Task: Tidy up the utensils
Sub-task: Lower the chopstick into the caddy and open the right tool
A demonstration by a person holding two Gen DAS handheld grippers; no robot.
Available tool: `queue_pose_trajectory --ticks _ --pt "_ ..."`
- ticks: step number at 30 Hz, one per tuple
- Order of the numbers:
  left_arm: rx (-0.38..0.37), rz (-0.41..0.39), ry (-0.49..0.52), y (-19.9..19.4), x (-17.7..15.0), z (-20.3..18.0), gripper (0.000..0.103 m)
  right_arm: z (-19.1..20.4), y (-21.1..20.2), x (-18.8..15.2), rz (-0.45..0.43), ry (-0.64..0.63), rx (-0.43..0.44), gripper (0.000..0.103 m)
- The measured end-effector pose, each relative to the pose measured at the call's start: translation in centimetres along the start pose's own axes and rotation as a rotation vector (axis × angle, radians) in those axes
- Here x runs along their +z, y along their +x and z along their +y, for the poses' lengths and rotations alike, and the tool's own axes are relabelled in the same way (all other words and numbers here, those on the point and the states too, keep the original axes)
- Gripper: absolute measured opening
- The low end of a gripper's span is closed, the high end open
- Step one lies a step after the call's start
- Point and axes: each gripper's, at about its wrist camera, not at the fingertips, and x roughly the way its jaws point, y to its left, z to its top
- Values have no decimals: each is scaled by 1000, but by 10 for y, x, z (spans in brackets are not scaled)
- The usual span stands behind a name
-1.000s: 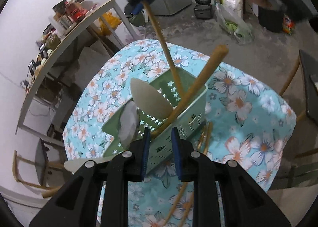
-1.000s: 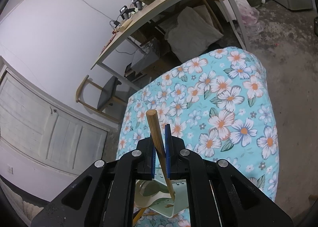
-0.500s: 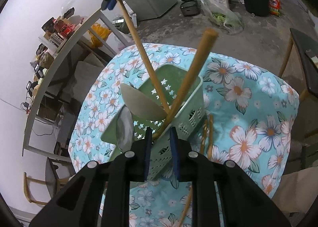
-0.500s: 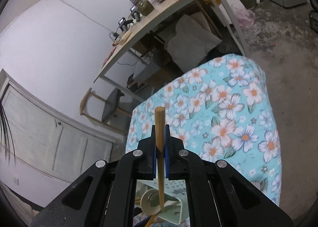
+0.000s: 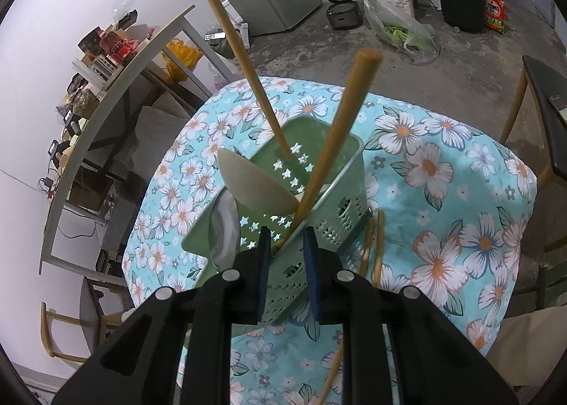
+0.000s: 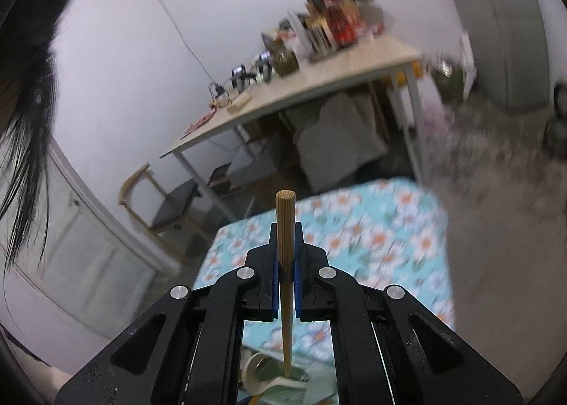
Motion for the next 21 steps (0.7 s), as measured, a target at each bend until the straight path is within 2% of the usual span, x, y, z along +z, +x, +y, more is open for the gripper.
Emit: queue_pose_trajectory --ticks 8,21 --pt "-1 1 -10 2 3 3 18 20 6 -27 -32 -177 -74 5" --pt "-1 0 -15 2 4 3 19 23 8 -47 5 -225 -85 5"
